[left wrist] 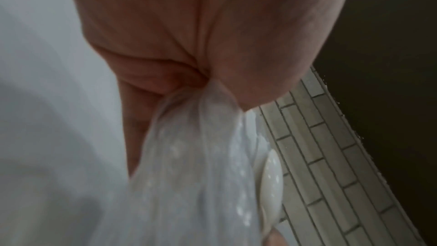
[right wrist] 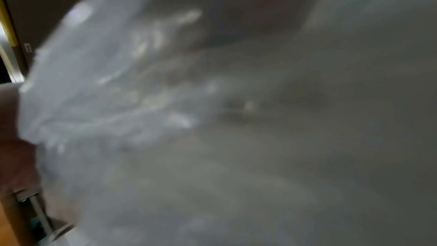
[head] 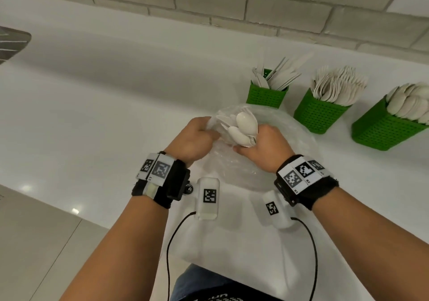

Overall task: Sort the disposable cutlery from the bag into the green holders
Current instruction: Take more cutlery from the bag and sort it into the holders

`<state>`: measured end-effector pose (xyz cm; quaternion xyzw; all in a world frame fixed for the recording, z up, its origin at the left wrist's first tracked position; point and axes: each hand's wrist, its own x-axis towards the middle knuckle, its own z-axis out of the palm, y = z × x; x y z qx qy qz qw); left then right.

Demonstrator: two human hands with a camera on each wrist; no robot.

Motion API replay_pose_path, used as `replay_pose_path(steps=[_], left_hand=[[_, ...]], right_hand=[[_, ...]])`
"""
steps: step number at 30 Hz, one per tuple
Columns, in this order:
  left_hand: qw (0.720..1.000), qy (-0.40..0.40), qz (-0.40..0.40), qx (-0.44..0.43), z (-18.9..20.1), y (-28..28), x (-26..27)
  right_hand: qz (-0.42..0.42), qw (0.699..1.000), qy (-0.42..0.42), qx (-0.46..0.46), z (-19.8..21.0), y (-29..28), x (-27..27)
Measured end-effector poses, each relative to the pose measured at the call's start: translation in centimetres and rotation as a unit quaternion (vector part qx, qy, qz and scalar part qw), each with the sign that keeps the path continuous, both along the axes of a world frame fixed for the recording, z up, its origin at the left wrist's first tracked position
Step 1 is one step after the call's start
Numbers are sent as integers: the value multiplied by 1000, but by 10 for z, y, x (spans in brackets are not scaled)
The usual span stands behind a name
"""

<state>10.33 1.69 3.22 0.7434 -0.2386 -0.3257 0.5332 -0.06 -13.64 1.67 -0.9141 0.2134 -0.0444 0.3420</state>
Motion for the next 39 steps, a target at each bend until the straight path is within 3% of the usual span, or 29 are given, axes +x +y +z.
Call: replay_pose_path(steps=[6, 10, 14, 18, 21, 25, 27, 31, 35, 39], left_hand=[[997, 32, 62, -21, 2, -8, 2], [999, -7, 42, 26, 4, -11, 6], [994, -91, 59, -1, -1, -7, 22], [992, 35, 100, -61, -6, -15, 15], [986, 115, 107, -54, -8, -21, 17], [973, 168, 160, -20, -4, -24, 23], [974, 174, 147, -9, -2, -27, 17], [990, 131, 53, 8, -5, -35, 3], [991, 75, 105, 37, -16, -22, 33], [986, 24, 77, 149, -30, -6, 54]], right_hand=[[3, 995, -51, 89, 6, -11, -5], [-7, 986, -78, 150, 12, -3, -4], [23, 991, -29, 130, 12, -15, -7], [30, 988, -32, 149, 10, -14, -15], [28, 982, -28, 183, 8, -17, -21], [30, 980, -7, 198, 8, -25, -26], [41, 975, -21, 215, 10, -22, -23], [56, 969, -61, 235, 19, -12, -13], [77, 975, -12, 209, 21, -27, -26], [-10, 939, -158, 305, 21, -37, -35]])
